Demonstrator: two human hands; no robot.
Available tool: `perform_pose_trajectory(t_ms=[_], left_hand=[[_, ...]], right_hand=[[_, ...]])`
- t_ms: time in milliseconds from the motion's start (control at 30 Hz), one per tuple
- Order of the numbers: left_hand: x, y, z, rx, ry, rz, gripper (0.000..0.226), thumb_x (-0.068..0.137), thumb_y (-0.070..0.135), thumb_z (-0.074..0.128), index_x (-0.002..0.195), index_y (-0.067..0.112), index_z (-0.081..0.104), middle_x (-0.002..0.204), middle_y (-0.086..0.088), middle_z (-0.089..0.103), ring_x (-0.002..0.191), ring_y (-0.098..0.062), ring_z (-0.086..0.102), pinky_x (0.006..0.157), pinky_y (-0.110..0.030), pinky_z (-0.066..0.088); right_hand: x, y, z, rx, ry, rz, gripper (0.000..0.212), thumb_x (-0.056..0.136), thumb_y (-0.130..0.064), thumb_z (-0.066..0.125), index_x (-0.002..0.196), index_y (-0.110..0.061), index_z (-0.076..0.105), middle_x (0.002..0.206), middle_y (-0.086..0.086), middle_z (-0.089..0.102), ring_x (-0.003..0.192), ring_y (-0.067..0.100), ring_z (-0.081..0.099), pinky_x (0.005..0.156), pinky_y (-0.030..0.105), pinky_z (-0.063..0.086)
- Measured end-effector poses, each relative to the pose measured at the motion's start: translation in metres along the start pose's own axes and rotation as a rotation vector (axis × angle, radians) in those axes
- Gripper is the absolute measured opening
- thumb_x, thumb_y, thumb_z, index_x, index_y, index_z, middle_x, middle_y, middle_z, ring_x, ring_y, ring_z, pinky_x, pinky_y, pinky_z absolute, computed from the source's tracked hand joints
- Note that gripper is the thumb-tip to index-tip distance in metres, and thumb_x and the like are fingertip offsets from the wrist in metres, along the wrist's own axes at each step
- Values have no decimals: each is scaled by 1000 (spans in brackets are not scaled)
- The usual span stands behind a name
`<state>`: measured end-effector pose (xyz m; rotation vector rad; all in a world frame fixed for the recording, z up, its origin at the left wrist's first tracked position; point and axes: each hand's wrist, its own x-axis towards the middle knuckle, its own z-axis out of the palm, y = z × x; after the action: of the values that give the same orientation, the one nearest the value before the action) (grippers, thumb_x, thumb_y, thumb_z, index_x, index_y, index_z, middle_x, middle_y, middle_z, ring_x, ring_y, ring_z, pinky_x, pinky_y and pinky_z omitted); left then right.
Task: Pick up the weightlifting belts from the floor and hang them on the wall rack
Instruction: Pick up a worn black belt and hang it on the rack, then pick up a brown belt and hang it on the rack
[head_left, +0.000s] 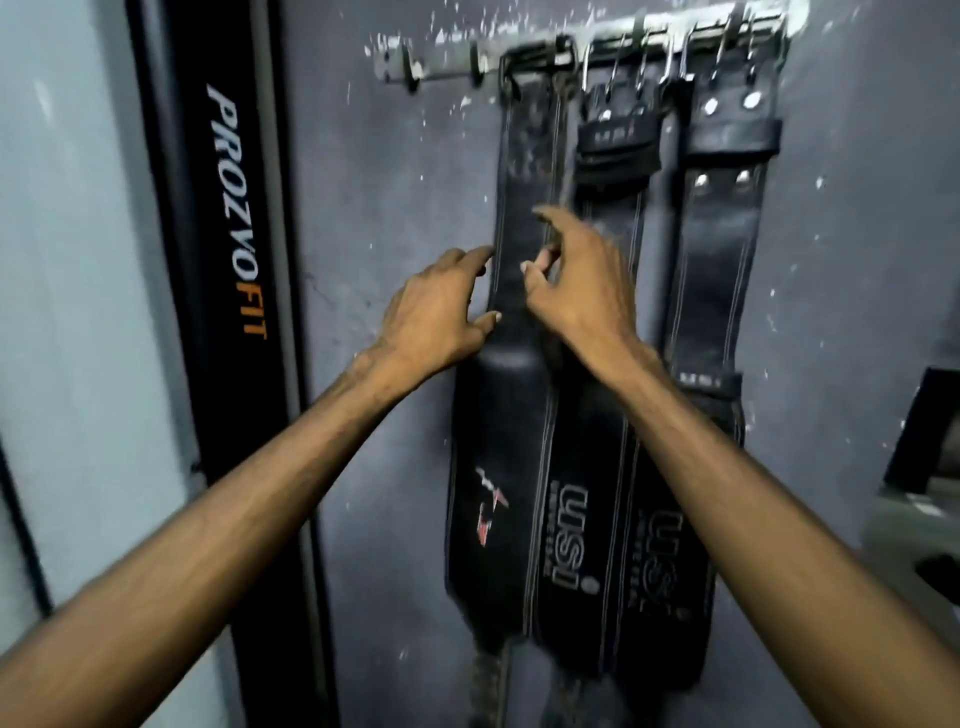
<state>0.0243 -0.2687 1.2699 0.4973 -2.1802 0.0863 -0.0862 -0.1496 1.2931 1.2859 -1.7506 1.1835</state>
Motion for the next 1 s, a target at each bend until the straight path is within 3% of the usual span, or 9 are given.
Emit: perform_pose_trajectory(t_ms=[133, 267, 433, 500, 600, 700, 800, 867, 1000], left_hand=[[-110, -13, 17, -132, -181, -26, 68, 80, 42, 66, 143, 27, 45, 129, 1, 61, 99, -20, 67, 86, -42, 57], [-229, -26, 51, -305, -373, -89, 58, 83, 37, 70, 137, 28, 52, 125, 4, 62, 92, -14, 65, 83, -37, 57], [-397, -30, 115, -445, -636, -347, 55, 82, 26, 75, 134, 19, 56, 122, 0, 66, 89, -20, 69, 81, -32, 56], [-467, -24, 143, -454, -755, -453, 56, 82, 26, 74, 134, 16, 56, 121, -3, 67, 91, -24, 70, 83, -25, 48], [-567, -14, 180, -413, -905, -611, 53, 82, 28, 70, 132, 18, 57, 114, -9, 72, 98, -33, 70, 82, -33, 50], [-682, -7, 225, -432, -1050, -759, 53, 81, 31, 71, 130, 16, 56, 109, -12, 73, 91, -36, 71, 76, -42, 57], [-811, 2, 277, -436, -1191, -823, 61, 79, 42, 65, 131, 12, 56, 108, -14, 73, 89, -37, 71, 74, -48, 59], [-882, 14, 300, -423, -1233, -838, 61, 78, 47, 58, 120, 3, 64, 105, -19, 73, 89, -40, 71, 74, -48, 58], [-1002, 34, 344, -403, -1287, -957, 50, 83, 21, 71, 131, 11, 60, 113, -7, 74, 94, -30, 72, 78, -36, 55]], right_hand=[[-106, 4, 19, -50, -172, 150, 43, 87, -21, 68, 129, -25, 65, 82, -15, 61, 93, 21, 70, 87, 38, 58], [-233, 18, 41, -73, -359, 302, 38, 84, -21, 67, 121, -26, 68, 77, -13, 61, 83, 25, 70, 77, 41, 59], [-416, 37, 57, -93, -682, 518, 31, 82, -14, 64, 111, -22, 72, 94, -1, 76, 91, 26, 71, 75, 39, 59], [-493, 45, 59, -81, -780, 620, 33, 81, -13, 64, 112, -24, 72, 93, -2, 76, 92, 25, 71, 77, 36, 58], [-602, 58, 63, -85, -932, 735, 33, 79, -12, 66, 109, -26, 73, 95, -4, 75, 92, 26, 71, 80, 33, 56], [-723, 71, 70, -60, -1089, 871, 29, 82, -15, 66, 109, -27, 72, 98, -4, 75, 93, 26, 70, 80, 37, 58], [-855, 84, 81, -70, -1172, 967, 25, 84, -20, 65, 106, -28, 71, 100, -4, 75, 95, 25, 71, 78, 38, 57], [-936, 88, 86, -88, -1219, 1037, 21, 85, -23, 63, 104, -29, 71, 101, -4, 76, 96, 24, 71, 77, 38, 58], [-1085, 89, 102, -96, -1306, 1092, 12, 86, -23, 63, 96, -24, 68, 102, -2, 73, 98, 27, 68, 74, 35, 54]])
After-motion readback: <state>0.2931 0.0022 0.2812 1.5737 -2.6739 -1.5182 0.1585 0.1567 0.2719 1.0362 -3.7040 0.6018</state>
